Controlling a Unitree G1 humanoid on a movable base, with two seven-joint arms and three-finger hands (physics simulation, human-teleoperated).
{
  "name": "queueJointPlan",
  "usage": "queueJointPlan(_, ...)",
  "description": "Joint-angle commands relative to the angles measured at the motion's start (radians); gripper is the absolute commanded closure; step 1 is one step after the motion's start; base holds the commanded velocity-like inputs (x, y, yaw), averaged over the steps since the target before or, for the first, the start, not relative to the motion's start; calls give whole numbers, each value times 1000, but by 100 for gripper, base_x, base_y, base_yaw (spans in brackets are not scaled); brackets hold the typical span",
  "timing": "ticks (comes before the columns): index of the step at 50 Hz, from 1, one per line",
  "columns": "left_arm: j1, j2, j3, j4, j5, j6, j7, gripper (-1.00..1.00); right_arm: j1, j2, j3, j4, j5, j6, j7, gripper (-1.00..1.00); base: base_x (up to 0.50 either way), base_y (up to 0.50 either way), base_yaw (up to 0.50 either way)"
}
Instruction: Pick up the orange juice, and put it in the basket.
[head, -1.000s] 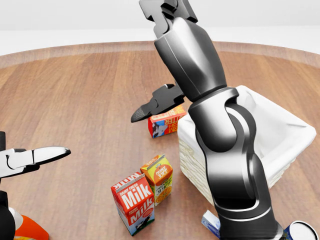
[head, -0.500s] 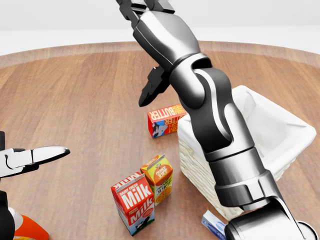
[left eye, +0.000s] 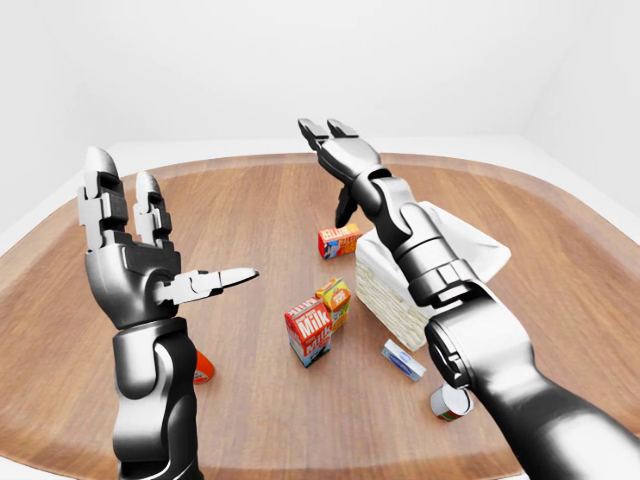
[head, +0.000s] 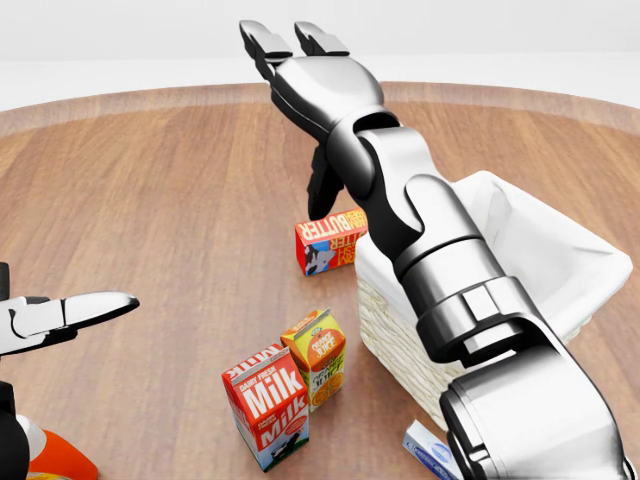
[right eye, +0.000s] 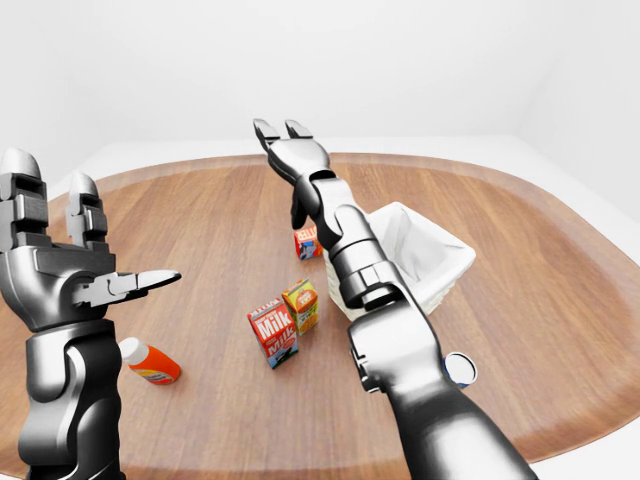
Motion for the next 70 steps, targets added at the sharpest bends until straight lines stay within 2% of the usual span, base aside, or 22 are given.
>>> queueJointPlan(1, -2, 0, 2, 0, -4, 0, 2, -100, -58, 2, 2, 146, -50, 0, -13, -100, 0, 0, 0)
queueJointPlan(23, -5, 3, 7, 0, -13, 0, 7, -100, -83, 45, 15, 277, -69, 0, 26, -100, 0, 0, 0)
queueJointPlan(70, -4, 2, 3, 2, -16, 0, 11, -100, -50, 77, 25, 378, -149, 0, -47, -100, 0, 0, 0)
